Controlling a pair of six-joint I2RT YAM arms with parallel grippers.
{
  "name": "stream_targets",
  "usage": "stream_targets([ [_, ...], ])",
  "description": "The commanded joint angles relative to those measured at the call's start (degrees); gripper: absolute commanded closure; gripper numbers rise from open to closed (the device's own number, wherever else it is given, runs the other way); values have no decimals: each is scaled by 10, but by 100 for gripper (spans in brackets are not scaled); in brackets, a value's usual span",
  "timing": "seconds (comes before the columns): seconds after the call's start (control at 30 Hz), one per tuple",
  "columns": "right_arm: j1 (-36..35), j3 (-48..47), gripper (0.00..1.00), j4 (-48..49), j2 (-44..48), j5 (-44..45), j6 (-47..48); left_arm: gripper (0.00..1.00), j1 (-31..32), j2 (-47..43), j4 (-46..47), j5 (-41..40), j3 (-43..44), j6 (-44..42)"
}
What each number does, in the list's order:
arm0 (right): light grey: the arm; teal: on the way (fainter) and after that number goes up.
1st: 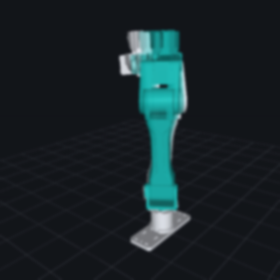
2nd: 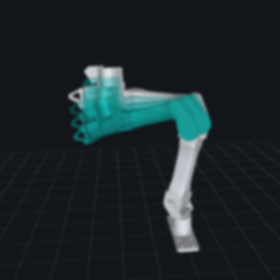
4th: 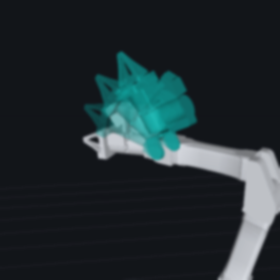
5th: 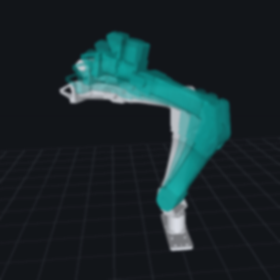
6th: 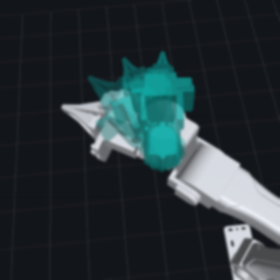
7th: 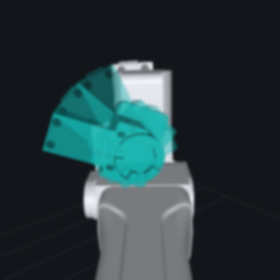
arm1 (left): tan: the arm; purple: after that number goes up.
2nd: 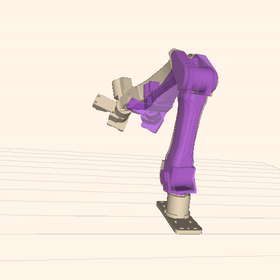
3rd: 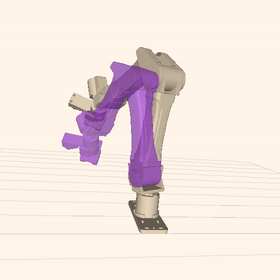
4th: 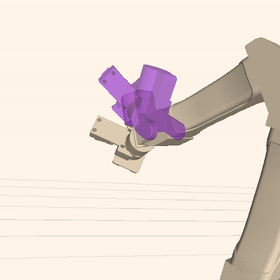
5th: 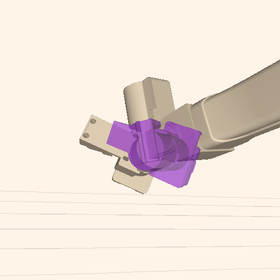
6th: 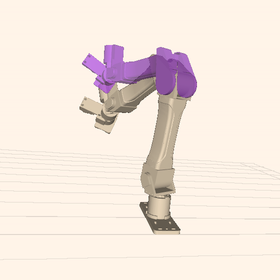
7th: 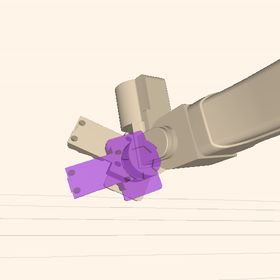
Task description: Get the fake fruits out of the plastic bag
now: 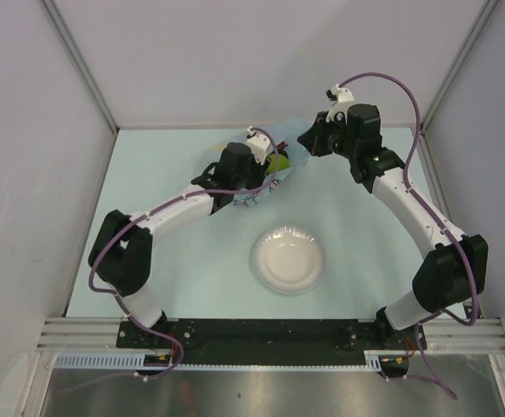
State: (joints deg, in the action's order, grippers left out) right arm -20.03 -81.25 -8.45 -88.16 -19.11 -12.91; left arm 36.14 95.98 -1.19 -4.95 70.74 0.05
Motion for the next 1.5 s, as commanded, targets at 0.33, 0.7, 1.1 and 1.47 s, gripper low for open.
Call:
stream_targets([
  [0.33, 21, -107, 100, 65, -100, -7, -15, 100, -200, -61, -65, 162, 120, -69],
  [0.7, -16, -553, 100, 105, -366, 27, 51, 100, -311, 65, -85, 322, 453, -28],
  [1.1, -39, -231, 100, 70, -158, 5, 106, 28, -151, -194, -58, 259, 30, -90],
  [1.47, -44, -136, 100, 77, -103, 11, 114, 9, -120, -129, -60, 147, 27, 14],
])
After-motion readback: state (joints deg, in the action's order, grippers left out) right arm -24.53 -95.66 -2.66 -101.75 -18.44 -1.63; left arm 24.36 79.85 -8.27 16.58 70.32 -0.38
